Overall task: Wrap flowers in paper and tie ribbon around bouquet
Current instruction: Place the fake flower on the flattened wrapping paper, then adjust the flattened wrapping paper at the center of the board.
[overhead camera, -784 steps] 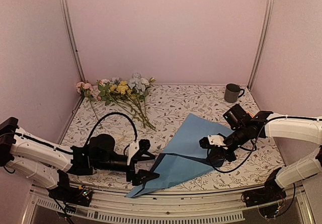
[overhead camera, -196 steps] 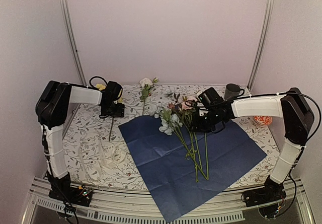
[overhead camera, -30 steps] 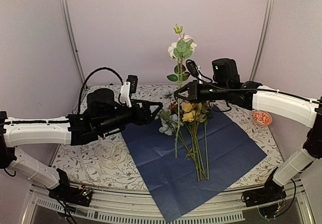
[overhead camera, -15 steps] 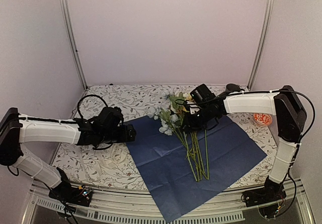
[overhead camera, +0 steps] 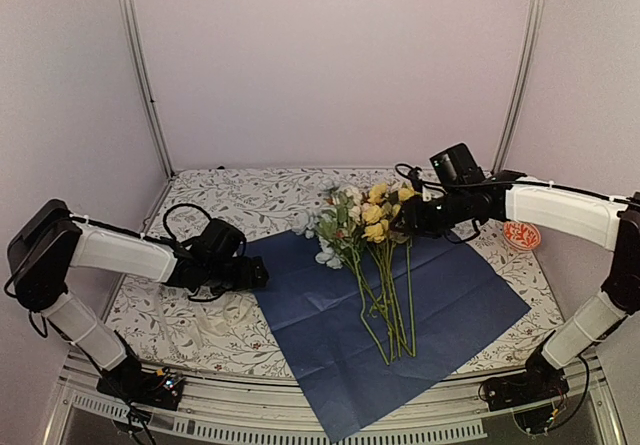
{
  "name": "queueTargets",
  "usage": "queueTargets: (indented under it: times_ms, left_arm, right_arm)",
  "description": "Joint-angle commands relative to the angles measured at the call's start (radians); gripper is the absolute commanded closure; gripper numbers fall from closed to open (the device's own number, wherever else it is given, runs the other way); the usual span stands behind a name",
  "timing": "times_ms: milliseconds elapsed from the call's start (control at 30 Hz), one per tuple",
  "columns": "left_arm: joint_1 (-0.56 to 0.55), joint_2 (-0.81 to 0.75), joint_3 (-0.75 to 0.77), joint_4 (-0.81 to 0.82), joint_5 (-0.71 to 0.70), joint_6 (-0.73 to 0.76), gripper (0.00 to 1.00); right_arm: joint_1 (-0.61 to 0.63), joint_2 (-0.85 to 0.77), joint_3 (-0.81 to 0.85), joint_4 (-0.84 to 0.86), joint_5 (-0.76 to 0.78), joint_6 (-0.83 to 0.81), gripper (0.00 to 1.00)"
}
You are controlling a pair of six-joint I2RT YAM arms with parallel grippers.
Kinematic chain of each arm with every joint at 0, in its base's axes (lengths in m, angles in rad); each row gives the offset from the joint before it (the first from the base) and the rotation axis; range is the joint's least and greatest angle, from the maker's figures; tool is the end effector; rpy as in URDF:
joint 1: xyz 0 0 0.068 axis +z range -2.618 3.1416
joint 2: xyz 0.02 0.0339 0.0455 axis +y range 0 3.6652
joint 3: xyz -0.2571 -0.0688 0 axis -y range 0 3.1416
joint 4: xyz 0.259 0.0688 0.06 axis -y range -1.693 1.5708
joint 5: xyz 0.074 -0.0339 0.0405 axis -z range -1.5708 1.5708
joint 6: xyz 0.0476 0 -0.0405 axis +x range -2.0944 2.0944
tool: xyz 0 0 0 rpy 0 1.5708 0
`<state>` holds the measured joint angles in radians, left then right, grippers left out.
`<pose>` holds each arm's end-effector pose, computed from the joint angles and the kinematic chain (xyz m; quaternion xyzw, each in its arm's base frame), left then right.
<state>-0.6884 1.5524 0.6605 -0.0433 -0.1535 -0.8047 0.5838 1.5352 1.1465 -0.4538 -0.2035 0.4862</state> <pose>0.2336 -0.1827 0.1093 -0.0790 0.9441 -0.1581 0.2782 0.2897 0.2029 0.2378 -0.0815 0.9267 0.2623 0.2564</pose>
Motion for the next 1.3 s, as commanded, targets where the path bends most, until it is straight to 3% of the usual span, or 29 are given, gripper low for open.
queueTargets:
  times_ms: [0, 200, 433, 533, 600, 733, 767, 1067, 1267]
  left_arm:
    - [0.055, 0.013, -0.022, 0.074, 0.053, 0.030, 0.11]
    - [0.142, 0.070, 0.007, 0.102, 0.130, 0.093, 0.11]
    - [0.176, 0.190, 0.047, 0.171, 0.268, 0.095, 0.18]
    - [0.173, 0.205, 0.029, 0.282, 0.344, 0.076, 0.32]
    - [0.170, 0.201, 0.024, 0.334, 0.368, 0.069, 0.48]
    - [0.167, 0.142, -0.012, 0.365, 0.311, 0.055, 0.95]
    - [0.167, 0.124, -0.029, 0.368, 0.288, 0.049, 1.00]
    - [0.153, 0.009, -0.211, 0.414, 0.213, 0.012, 1.00]
    - [0.152, -0.010, -0.189, 0.357, 0.172, 0.064, 1.00]
  right_arm:
    - [-0.113, -0.029, -0.156, -0.060, 0.086, -0.020, 0.58]
    - [-0.215, 0.016, -0.264, -0.075, 0.163, -0.063, 0.56]
    - [-0.231, 0.164, -0.224, -0.031, 0.127, -0.103, 0.55]
    - [-0.230, 0.262, -0.152, -0.015, 0.085, -0.121, 0.56]
    - [-0.230, 0.317, -0.102, -0.014, 0.066, -0.128, 0.56]
    - [-0.230, 0.408, 0.008, -0.016, 0.056, -0.142, 0.58]
    - [-0.227, 0.429, 0.049, -0.019, 0.051, -0.146, 0.58]
    - [-0.202, 0.608, 0.356, -0.088, 0.018, -0.185, 0.60]
    - [-0.184, 0.519, 0.393, -0.139, 0.079, -0.197, 0.60]
